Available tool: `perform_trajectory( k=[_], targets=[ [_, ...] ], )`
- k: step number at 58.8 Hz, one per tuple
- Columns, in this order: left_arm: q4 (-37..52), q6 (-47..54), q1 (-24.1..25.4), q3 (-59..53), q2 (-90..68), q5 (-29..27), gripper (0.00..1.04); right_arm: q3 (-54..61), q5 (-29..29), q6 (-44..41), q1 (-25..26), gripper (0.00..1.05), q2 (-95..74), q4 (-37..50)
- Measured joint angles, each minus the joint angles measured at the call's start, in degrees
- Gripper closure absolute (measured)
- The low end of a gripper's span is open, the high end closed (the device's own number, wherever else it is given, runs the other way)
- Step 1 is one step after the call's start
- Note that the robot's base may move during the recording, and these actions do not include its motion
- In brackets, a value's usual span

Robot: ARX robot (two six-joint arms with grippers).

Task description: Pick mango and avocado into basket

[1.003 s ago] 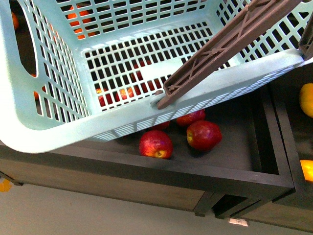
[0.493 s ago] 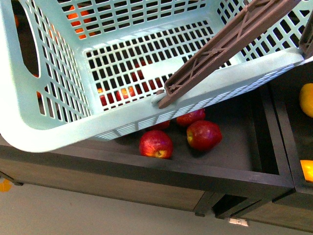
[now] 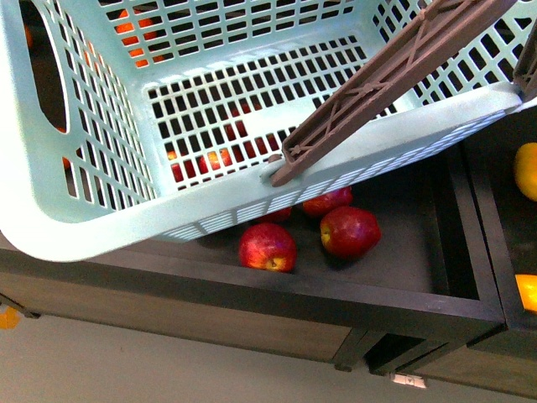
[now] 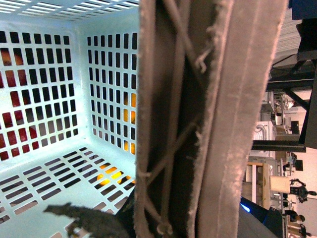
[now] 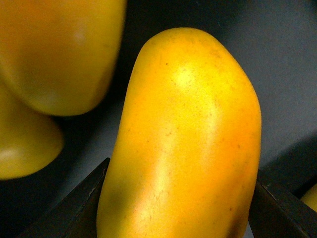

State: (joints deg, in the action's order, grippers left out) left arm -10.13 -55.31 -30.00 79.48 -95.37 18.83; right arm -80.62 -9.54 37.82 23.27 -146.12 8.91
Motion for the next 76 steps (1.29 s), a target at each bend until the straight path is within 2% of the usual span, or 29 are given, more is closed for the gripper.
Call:
perform_trajectory(
  k=[11,20,33,44,51,57,76],
  targets=[
    [0.00,0.00,0.00,0.00,0.00,0.04,0.89,12.31,3.06,-11.30,0.35,0.39,12.11,10.64],
    [0.00,-0.02,0.00,0.00,0.00,0.04,0.89,25.18,8.70,-20.57,0.39,0.39,26.62,16.04],
    [0.00,-0.02,0.00,0.00,0.00,0.02,0.89,39.60,17.84,-24.94,-0.26,0.39,48.57,13.86],
    [0.00,-0.02,0.00,0.00,0.00,0.02,0.89,41.90,23.02,-25.00,-3.37,0.39,69.02,8.11],
    [0.00,-0.02,0.00,0.00,0.00,0.07,0.89,41.42,23.71,-23.89,-8.66,0.39,80.21,5.40],
    [0.00,0.00,0.00,0.00,0.00,0.02,0.89,40.59,20.98,-23.82,-15.21,0.39,83.76,5.86],
    [0.00,0.00,0.00,0.00,0.00,0.02,0.89,37.18,10.38,-27.74,-35.52,0.39,76.98,10.84]
  ],
)
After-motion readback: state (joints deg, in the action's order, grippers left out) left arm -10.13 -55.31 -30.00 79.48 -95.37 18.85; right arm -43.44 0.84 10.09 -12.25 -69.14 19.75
